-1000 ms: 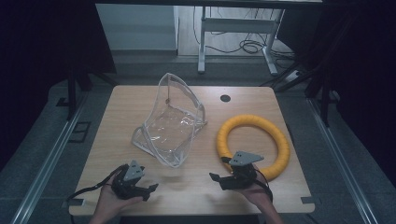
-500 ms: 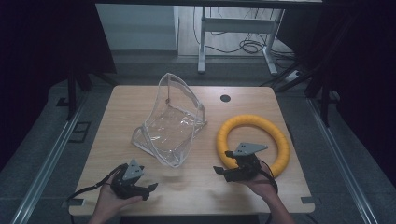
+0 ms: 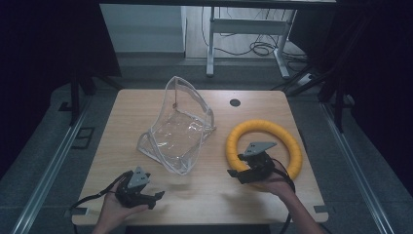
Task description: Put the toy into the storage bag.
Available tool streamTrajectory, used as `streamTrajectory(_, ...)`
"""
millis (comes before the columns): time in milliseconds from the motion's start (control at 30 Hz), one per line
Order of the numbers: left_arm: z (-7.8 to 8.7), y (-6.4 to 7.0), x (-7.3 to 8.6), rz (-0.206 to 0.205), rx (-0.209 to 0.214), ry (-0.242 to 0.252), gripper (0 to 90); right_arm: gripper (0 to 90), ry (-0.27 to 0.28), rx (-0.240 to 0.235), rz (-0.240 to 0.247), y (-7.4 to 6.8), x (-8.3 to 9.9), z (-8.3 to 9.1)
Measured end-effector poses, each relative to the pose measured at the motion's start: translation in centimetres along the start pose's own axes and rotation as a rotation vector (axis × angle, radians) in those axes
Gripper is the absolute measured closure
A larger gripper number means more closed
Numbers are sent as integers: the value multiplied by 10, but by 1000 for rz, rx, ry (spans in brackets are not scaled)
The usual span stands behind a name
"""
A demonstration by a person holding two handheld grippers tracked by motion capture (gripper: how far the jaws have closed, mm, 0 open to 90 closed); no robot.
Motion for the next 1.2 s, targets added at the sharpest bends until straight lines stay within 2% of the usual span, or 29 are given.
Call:
streamTrajectory(133,-1,0,0,2,2,0,200,295,-37,4,4,3,0,0)
streamTrajectory(267,0,0,0,-4,2,-1,200,295,-80,15,-13,11,3,-2)
streamTrajectory(433,0,0,0,-5,2,-4,200,295,-157,26,-28,23,7,-8)
streamTrajectory(467,0,0,0,-5,2,-4,200,295,-157,26,-28,23,7,-8)
streamTrajectory(500,0,0,0,-5,2,-4,200,296,-192,16,-26,26,9,-11)
streamTrajectory(533,0,0,0,-5,2,-4,200,296,-192,16,-26,26,9,-11)
streamTrajectory(567,0,0,0,-5,0,-4,200,296,-231,19,-27,27,10,-15)
streamTrajectory(700,0,0,0,-6,-1,-3,200,296,-291,20,-23,29,14,-21)
streamTrajectory(1067,0,0,0,-6,0,-6,200,302,-387,14,-17,30,26,-29)
streamTrajectory(1200,-1,0,0,-6,2,-11,200,304,-441,6,-1,29,31,-33)
Point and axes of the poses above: each handheld gripper's, and its own axes: z roughly backward along the jaws, x roughly out of its underside, y roughly to its right, the point moved 4 cm from there along -z, roughly forward along the jaws, and after that the axes turned 14 degrees about -y, right-handed, at the moved point
